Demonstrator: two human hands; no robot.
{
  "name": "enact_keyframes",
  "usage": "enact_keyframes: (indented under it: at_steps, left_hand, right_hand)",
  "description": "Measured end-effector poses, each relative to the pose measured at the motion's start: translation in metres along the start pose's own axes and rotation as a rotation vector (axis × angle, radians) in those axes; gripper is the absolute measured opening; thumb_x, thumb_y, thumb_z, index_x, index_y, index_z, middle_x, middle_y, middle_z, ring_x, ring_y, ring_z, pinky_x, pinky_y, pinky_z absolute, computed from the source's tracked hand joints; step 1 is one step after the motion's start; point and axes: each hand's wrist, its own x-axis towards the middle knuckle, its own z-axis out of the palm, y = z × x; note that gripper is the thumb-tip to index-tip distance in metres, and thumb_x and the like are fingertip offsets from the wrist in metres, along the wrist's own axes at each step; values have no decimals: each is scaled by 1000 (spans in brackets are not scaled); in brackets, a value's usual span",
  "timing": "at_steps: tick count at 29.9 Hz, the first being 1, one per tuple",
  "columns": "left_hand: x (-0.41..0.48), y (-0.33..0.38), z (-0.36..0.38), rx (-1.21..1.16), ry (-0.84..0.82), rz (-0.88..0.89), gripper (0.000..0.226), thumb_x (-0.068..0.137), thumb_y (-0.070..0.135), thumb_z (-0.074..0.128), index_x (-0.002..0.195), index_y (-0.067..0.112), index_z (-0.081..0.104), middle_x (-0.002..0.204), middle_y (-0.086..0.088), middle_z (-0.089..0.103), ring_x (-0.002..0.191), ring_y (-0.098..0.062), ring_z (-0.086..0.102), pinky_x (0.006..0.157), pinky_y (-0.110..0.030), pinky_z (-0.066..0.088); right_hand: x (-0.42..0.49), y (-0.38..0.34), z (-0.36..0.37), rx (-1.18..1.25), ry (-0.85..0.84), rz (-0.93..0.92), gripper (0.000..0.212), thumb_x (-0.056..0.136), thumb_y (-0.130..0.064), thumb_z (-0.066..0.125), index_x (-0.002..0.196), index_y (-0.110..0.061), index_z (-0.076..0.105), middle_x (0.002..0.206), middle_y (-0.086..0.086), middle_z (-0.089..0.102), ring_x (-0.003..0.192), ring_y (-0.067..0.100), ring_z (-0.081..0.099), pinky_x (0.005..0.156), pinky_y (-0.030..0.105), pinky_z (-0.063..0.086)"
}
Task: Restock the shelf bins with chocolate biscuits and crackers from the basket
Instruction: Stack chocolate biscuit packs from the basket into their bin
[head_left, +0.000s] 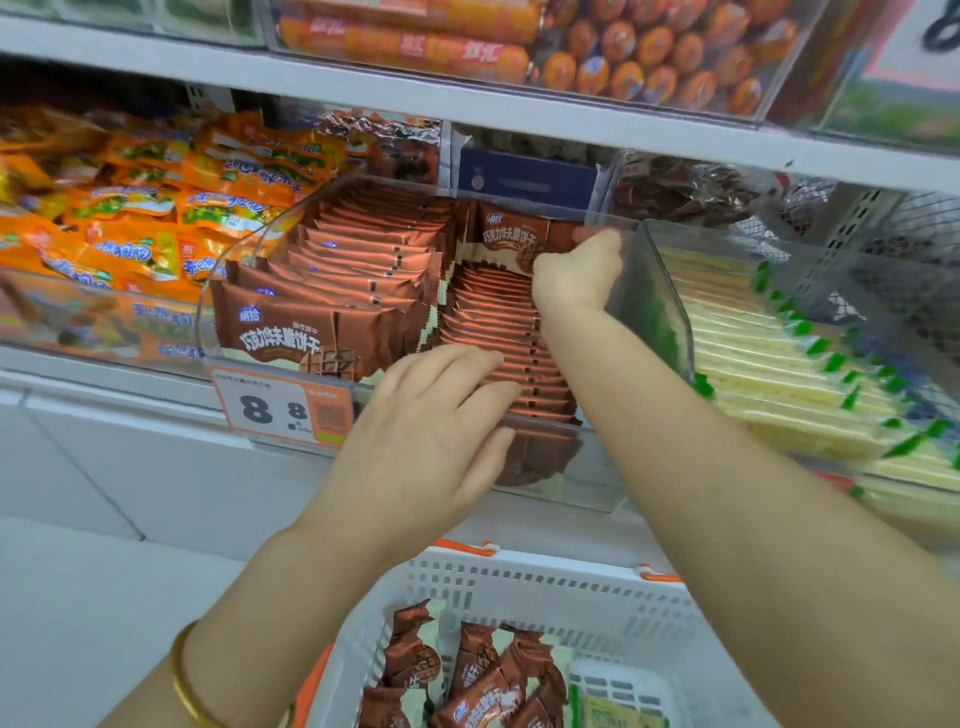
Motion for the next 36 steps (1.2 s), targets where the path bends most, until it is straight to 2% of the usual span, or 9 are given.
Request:
enact_keyframes:
  at_steps: [3,5,7,9,13,16,20,27,36]
  left_hand:
    - [-12,10,-17,23,64,-18,33,88,24,46,112,10,64,120,-6,60,114,-30,51,96,-41,36]
    - [-25,20,-27,28,74,-40,28,87,17,49,108,6,64,114,-9,61,106,-34,54,88,-48,42]
    - [-46,29,-27,56,10,0,24,84,13,49,101,5,64,106,-11,62,97,-35,56,79,-47,44]
    - [-75,35,-11,159,-185,123,21,78,13,49,91,7,65,101,-10,63,90,-33,58,70,-42,46]
    - [-113,37,25,221,-651,121,35,79,30,39,95,22,69,105,-1,64,98,-24,60,75,-37,46]
    - [-107,35,46,189,-876,65,38,95,35,36,127,24,53,133,1,47,122,-21,41,96,-39,42]
    - [-101,33,59,202,-956,101,37,97,37,36,130,25,46,136,2,44,124,-19,37,98,-38,41]
    - [-99,37,65,154,-1015,69,38,98,37,36,133,23,43,138,0,42,126,-20,36,97,-35,39]
    - [-86,45,69,142,-1051,50,39,100,37,37,134,19,42,135,-4,42,126,-23,35,97,-36,37]
  right_hand:
    - [-57,3,-47,162,-210,-119,31,85,6,57,104,-18,50,110,2,55,94,8,59,89,33,52]
    - [-102,14,-88,266,-385,-171,31,84,10,57,92,-19,52,95,-2,56,75,3,61,72,28,56]
    - [-139,42,-124,247,-581,-102,29,85,12,55,85,-17,53,85,0,54,64,8,60,52,24,52]
    - [-159,89,-144,74,-777,65,23,88,8,54,85,-14,54,82,3,52,57,12,60,47,28,48]
    - [-154,208,-133,-516,-1031,178,19,88,3,52,86,-16,57,91,4,55,78,21,58,70,40,53]
    - [-148,288,-118,-935,-1151,-37,29,89,-1,52,113,-14,59,113,4,58,103,23,56,78,31,47]
    - [-164,348,-117,-1332,-1387,-332,56,88,-5,55,139,-21,39,137,7,41,124,29,38,97,41,43]
    - [-184,365,-114,-1546,-1298,-578,79,77,-7,70,143,-18,28,142,15,31,128,34,32,102,44,35]
    - [-174,384,-112,-1480,-1356,-800,53,83,-10,65,131,-18,43,123,4,54,114,26,43,97,38,34]
